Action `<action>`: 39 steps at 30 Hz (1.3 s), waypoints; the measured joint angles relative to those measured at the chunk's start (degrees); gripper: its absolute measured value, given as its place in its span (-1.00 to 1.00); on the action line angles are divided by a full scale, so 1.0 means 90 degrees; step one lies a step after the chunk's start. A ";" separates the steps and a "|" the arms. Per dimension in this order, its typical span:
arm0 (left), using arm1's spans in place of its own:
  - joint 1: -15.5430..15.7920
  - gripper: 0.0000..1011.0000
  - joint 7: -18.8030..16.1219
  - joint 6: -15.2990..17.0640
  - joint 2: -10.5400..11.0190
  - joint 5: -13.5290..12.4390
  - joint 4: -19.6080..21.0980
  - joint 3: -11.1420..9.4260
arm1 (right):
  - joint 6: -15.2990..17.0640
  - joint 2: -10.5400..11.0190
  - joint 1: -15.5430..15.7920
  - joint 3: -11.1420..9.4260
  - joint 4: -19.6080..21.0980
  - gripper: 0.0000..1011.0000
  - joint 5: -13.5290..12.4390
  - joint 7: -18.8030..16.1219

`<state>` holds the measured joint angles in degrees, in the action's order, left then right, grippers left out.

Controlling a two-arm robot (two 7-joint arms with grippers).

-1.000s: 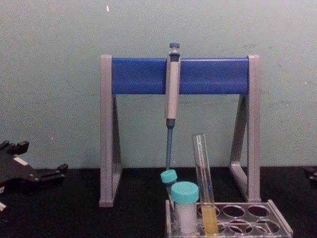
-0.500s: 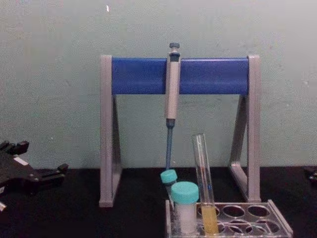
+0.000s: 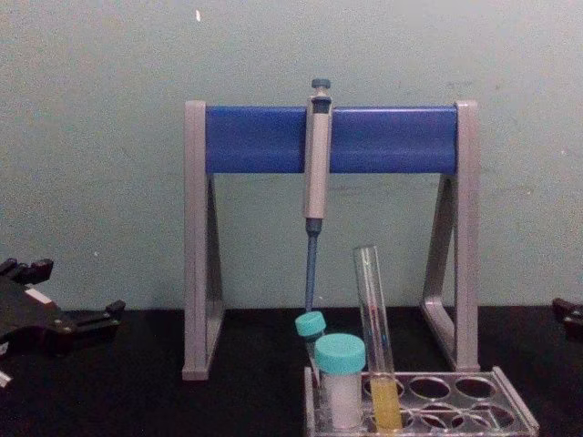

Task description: Pick up the test tube from the test tube rack, shake it, then place it back into the test tube rack.

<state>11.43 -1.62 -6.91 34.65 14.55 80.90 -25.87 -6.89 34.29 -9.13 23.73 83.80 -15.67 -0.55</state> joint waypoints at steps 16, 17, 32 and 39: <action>0.0000 0.98 0.0000 0.0000 0.0000 -0.0001 0.0000 0.0000 | 0.0125 -0.0171 0.0454 -0.0170 0.0784 0.98 -0.0950 -0.1161; 0.0000 0.98 0.0000 0.0000 0.0000 0.0000 0.0000 0.0001 | 0.0164 -0.0202 0.0472 -0.0157 0.0838 0.98 -0.1035 -0.1296; 0.0000 0.98 0.0000 0.0000 0.0000 0.0000 0.0000 0.0000 | 0.0703 -0.0308 0.0444 0.0064 0.1113 0.98 -0.1442 -0.2464; 0.0000 0.98 0.0000 0.0000 0.0000 0.0000 0.0000 0.0000 | 0.0881 -0.0462 0.0201 0.0158 0.0946 0.98 -0.1368 -0.2807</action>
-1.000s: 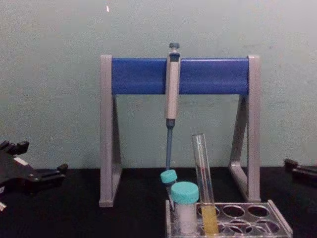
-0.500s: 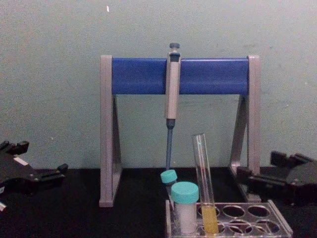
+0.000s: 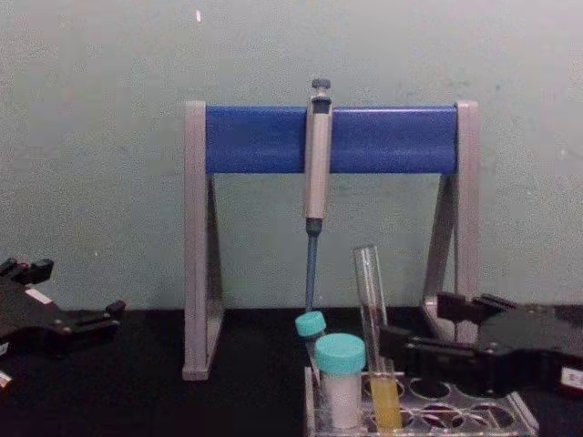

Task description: Pick up the test tube from the test tube rack, shake it, then place it back into the test tube rack.

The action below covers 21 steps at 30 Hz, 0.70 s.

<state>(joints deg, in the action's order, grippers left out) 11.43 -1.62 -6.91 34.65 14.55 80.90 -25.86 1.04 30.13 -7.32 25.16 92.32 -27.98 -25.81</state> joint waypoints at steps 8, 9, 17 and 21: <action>0.0000 0.98 0.0000 0.0000 0.0000 0.0000 0.0000 0.0000 | 0.0144 -0.0207 -0.0338 0.0093 -0.0298 0.98 0.0125 -0.0190; 0.0000 0.98 0.0000 0.0000 0.0000 0.0000 0.0000 0.0000 | 0.0148 -0.0225 -0.0365 0.0102 -0.0326 0.98 0.0135 -0.0203; 0.0000 0.98 0.0000 0.0000 0.0000 0.0000 0.0000 0.0000 | 0.0169 -0.0361 -0.0574 0.0177 -0.0528 0.98 0.0213 -0.0330; 0.0000 0.98 0.0000 0.0000 0.0000 0.0000 0.0000 0.0000 | 0.0177 -0.0410 -0.0640 0.0203 -0.0610 0.98 0.0227 -0.0368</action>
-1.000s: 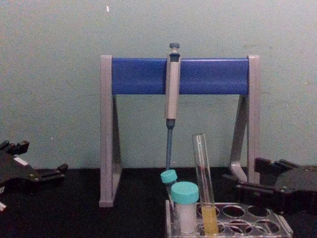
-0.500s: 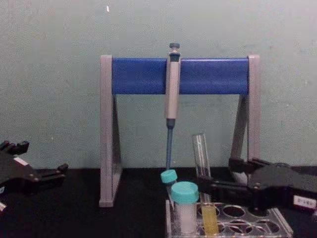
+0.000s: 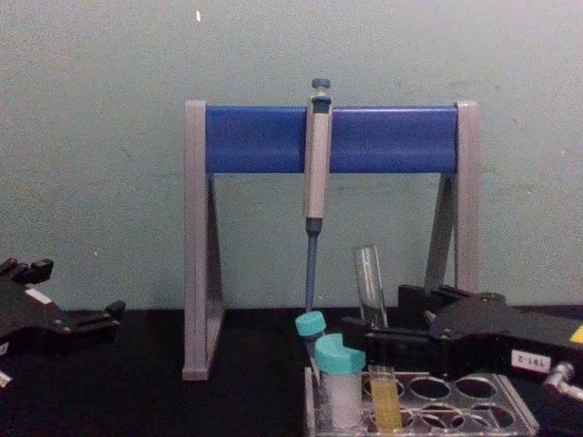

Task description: Pick up the test tube from the test tube rack, shake it, then place it back into the test tube rack.

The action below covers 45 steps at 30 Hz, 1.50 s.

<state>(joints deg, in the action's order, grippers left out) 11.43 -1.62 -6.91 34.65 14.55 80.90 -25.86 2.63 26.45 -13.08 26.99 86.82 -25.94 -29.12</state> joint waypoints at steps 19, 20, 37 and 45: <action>0.0000 0.98 0.0000 0.0000 0.0000 0.0000 0.0000 0.0000 | 0.0001 -0.0084 -0.0095 0.0049 -0.0146 0.98 0.0049 -0.0029; 0.0000 0.98 0.0000 0.0000 0.0000 0.0000 0.0000 0.0000 | 0.0001 -0.0084 -0.0093 0.0048 -0.0146 0.98 0.0049 -0.0028; 0.0000 0.98 0.0000 0.0000 0.0000 0.0000 0.0000 0.0000 | -0.0003 -0.0079 -0.0084 0.0037 -0.0136 0.35 0.0037 -0.0026; 0.0000 0.98 0.0000 0.0000 0.0000 0.0000 0.0000 0.0000 | -0.0004 -0.0079 -0.0083 0.0036 -0.0133 -0.18 0.0032 -0.0022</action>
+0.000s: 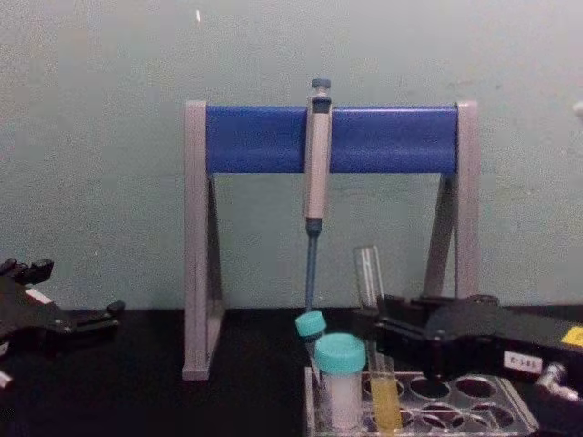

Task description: Pick up the test tube from the test tube rack, shake it, then place it back into the test tube rack.

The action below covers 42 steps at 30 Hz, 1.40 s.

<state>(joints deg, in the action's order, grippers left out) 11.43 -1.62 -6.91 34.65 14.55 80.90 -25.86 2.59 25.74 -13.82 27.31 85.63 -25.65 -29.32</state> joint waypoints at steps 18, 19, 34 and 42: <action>0.0000 0.98 0.0000 0.0000 0.0000 0.0000 0.0000 0.0000 | 0.0000 0.0000 0.0000 0.0001 0.0001 -0.55 -0.0004 0.0003; 0.0000 0.98 0.0000 0.0000 0.0000 0.0000 -0.0001 0.0000 | 0.0001 0.0000 0.0000 0.0001 0.0001 -0.55 -0.0003 0.0002; 0.0000 0.98 0.0000 0.0000 0.0000 0.0000 0.0000 0.0000 | -0.0135 -0.0010 0.0062 -0.0054 0.0032 -0.55 -0.0041 -0.0007; 0.0000 0.98 0.0000 0.0000 0.0000 0.0000 0.0000 0.0000 | -0.0432 0.0011 0.0191 -0.0157 0.0179 -0.55 -0.0131 -0.0074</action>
<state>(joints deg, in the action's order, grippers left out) 11.43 -1.62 -6.91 34.65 14.55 80.90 -25.86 -1.29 25.84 -12.10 25.90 87.24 -26.83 -29.98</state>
